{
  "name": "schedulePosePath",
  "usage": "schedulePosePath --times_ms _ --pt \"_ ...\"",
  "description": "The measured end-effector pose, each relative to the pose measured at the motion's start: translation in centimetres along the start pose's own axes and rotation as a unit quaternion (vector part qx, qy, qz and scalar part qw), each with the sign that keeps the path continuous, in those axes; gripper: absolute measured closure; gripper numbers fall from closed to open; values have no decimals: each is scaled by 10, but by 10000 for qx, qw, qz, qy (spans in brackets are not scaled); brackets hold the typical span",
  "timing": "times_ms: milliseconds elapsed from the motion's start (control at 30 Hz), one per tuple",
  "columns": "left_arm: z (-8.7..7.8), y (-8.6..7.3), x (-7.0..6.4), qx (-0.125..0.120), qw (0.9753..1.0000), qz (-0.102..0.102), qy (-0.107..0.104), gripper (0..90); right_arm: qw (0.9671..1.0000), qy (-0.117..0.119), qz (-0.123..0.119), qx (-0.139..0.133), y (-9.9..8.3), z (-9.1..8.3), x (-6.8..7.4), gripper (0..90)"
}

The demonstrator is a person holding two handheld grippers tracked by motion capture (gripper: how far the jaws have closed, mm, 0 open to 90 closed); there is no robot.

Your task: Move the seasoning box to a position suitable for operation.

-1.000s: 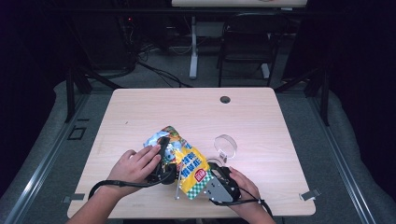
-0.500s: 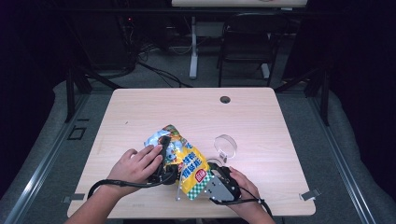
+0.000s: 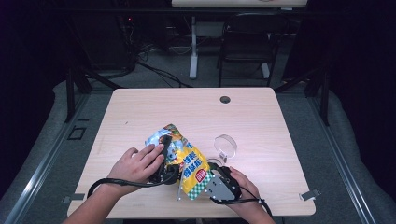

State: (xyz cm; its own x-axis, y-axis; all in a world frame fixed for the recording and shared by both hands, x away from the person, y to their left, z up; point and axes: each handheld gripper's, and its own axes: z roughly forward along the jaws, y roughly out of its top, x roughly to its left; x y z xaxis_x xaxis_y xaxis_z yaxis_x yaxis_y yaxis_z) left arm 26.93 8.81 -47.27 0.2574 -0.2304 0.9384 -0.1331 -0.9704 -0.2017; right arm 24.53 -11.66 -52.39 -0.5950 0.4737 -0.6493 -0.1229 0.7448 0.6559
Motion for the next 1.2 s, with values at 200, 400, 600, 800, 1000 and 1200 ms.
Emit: schedulePosePath --times_ms 200,400,600,800,1000,1200 --pt "-1 0 2 1 10000 42 14 533 10000 38 62 3 0 0 -1 706" --pt "-2 1 2 23 9999 117 45 535 9999 43 113 -24 0 1 0 706" --pt "-4 2 4 31 9997 227 114 544 9999 19 121 -16 -1 1 0 706" --pt "-6 3 5 37 9993 323 163 547 9999 28 129 -3 -1 0 -1 706" --pt "-6 4 7 27 9992 370 174 548 9995 83 283 -58 -1 0 -2 706" --pt "-6 4 10 39 9992 372 104 550 9993 103 362 -70 -1 0 -3 706"
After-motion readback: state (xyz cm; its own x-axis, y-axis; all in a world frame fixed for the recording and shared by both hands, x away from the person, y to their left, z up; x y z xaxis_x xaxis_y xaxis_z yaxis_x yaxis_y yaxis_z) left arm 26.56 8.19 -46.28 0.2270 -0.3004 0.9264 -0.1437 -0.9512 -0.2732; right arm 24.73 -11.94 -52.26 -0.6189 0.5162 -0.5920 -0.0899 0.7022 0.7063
